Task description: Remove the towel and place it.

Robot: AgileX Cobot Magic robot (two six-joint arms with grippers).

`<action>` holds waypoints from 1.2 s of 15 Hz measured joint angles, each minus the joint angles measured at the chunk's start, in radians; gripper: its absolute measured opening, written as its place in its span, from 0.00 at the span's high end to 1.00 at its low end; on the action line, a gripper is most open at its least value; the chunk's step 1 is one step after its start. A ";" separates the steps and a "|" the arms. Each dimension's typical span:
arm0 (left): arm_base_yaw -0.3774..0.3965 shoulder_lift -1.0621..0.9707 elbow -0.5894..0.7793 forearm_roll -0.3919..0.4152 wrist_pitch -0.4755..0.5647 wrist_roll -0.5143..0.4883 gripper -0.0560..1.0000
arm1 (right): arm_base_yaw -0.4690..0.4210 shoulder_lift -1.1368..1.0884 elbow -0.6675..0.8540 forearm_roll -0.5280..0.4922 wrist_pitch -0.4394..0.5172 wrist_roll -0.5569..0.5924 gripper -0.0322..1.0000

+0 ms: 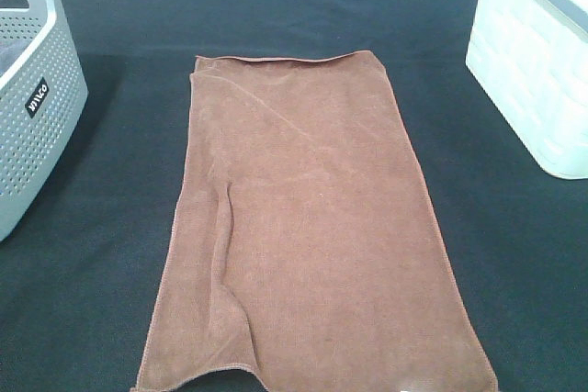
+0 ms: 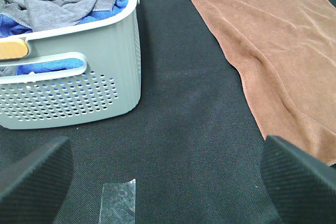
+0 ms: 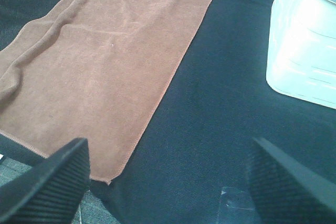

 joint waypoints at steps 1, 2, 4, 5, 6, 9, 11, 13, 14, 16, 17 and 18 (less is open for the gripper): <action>0.000 0.000 0.000 0.000 0.000 0.000 0.09 | -0.030 0.000 0.000 0.000 0.000 0.000 0.24; 0.000 0.000 0.000 0.000 0.001 0.000 0.09 | -0.066 0.000 0.000 -0.001 0.000 0.001 0.24; 0.000 0.000 0.000 0.000 0.001 0.000 0.09 | -0.095 0.000 0.000 -0.001 0.000 0.015 0.24; 0.000 0.000 0.000 0.000 0.001 0.000 0.09 | -0.097 0.000 0.000 -0.001 0.000 0.016 0.24; 0.000 0.000 0.000 0.000 0.001 0.000 0.09 | -0.097 0.000 0.000 -0.001 0.000 0.016 0.24; 0.000 0.000 0.000 0.000 0.001 0.001 0.09 | -0.097 0.000 0.000 -0.001 0.000 0.016 0.24; 0.000 0.000 0.000 0.000 0.002 0.001 0.09 | -0.097 0.000 0.000 -0.001 0.000 0.016 0.24; 0.000 0.000 0.000 0.000 0.002 0.001 0.09 | -0.097 0.000 0.000 -0.001 0.000 0.016 0.24; 0.000 0.000 0.000 0.000 0.002 0.001 0.09 | -0.097 0.000 0.000 -0.001 0.000 0.016 0.24; 0.000 0.000 0.000 0.000 0.002 0.001 0.09 | -0.097 0.000 0.000 -0.001 0.000 0.016 0.24; 0.000 0.000 0.000 0.000 0.002 0.001 0.09 | -0.097 0.000 0.000 -0.001 0.000 0.016 0.24; 0.000 0.000 0.000 0.000 0.002 0.001 0.09 | -0.097 0.000 0.000 -0.001 0.000 0.016 0.24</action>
